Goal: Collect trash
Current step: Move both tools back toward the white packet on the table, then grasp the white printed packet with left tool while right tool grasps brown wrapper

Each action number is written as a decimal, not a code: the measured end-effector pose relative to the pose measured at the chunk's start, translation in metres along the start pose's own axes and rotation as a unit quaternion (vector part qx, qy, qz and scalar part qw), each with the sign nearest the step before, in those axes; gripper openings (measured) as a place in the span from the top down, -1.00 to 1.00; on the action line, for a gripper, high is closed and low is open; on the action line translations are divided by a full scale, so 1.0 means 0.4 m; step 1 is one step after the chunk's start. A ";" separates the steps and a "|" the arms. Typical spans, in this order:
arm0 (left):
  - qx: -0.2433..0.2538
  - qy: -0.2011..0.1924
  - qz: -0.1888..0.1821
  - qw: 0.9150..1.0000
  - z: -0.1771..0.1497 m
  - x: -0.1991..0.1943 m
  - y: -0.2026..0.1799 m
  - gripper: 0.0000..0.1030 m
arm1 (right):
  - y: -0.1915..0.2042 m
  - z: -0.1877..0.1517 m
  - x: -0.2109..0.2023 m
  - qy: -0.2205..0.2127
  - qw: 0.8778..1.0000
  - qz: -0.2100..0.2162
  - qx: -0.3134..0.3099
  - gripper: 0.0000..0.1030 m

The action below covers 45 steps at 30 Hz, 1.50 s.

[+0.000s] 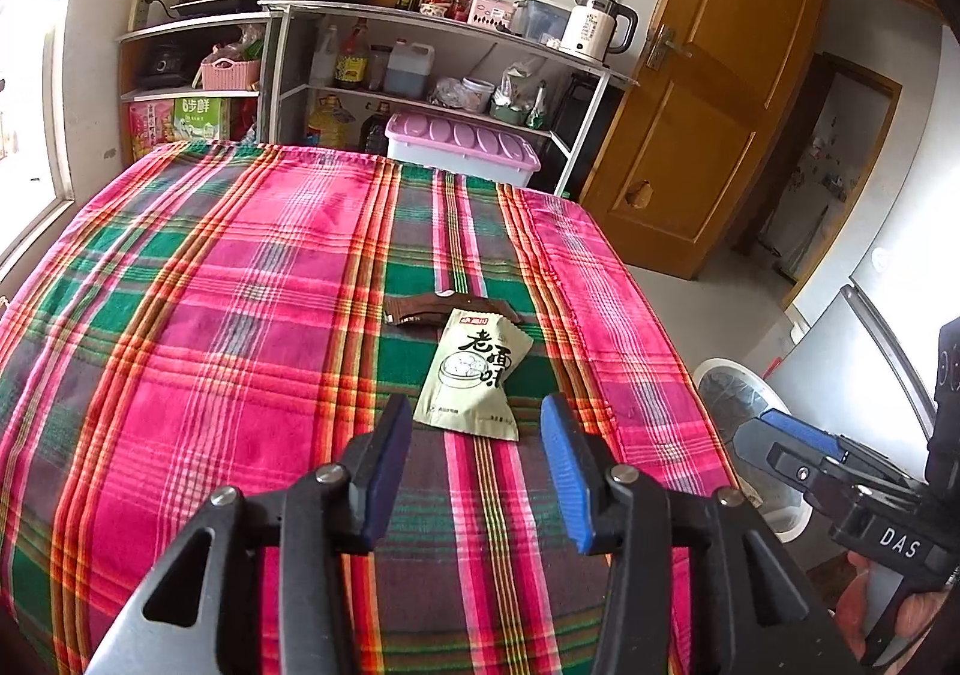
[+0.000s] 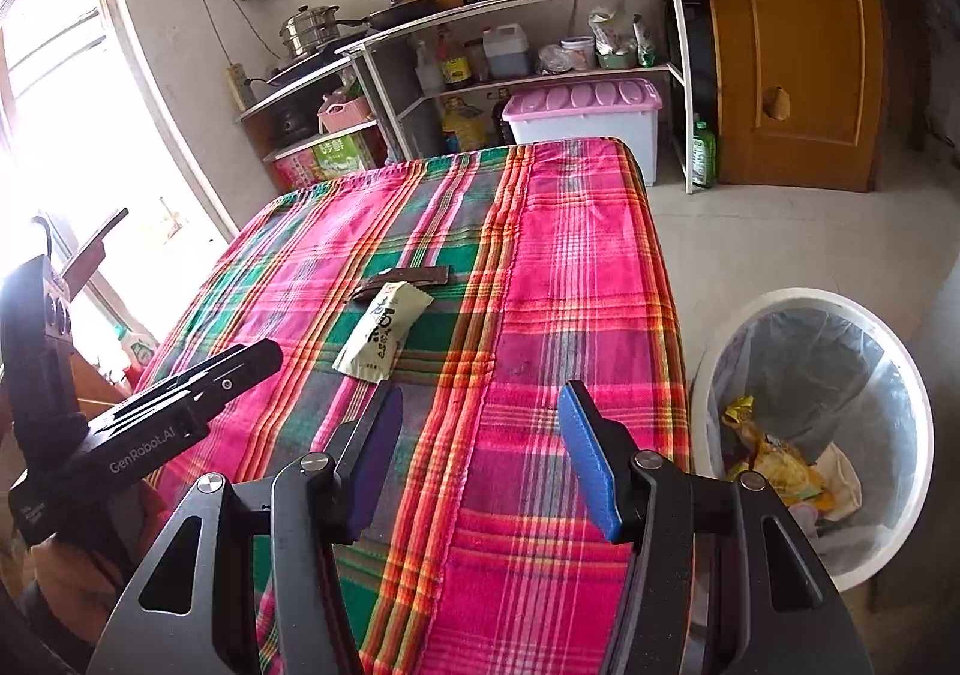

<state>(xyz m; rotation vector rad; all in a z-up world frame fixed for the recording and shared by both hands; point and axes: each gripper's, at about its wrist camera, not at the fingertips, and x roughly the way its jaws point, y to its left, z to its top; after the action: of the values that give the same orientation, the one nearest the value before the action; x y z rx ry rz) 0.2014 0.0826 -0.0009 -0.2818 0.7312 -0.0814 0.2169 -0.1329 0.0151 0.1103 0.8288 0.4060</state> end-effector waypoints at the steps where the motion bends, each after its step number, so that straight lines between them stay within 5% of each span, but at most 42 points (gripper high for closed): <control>1: 0.002 0.004 -0.001 1.000 0.004 0.016 -0.003 0.09 | -0.003 0.004 0.007 0.001 1.000 0.000 0.000 -0.07; 18: 0.010 0.059 0.035 0.998 0.034 0.213 -0.019 0.11 | -0.058 0.029 0.084 0.014 1.000 -0.008 0.010 -0.07; 25: 0.032 0.041 0.033 0.998 0.025 0.182 -0.030 0.59 | -0.040 0.032 0.096 0.021 1.000 -0.007 0.002 -0.07; 45: -0.060 -0.021 -0.002 0.998 0.008 0.004 0.159 0.63 | 0.141 0.124 0.280 0.056 0.994 0.020 -0.089 -0.07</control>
<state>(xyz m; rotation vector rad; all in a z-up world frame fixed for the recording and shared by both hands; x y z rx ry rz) 0.2031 0.1439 -0.0175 -0.3976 0.6942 -0.0345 0.3039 -0.0342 -0.0150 -0.0623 0.8977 0.5259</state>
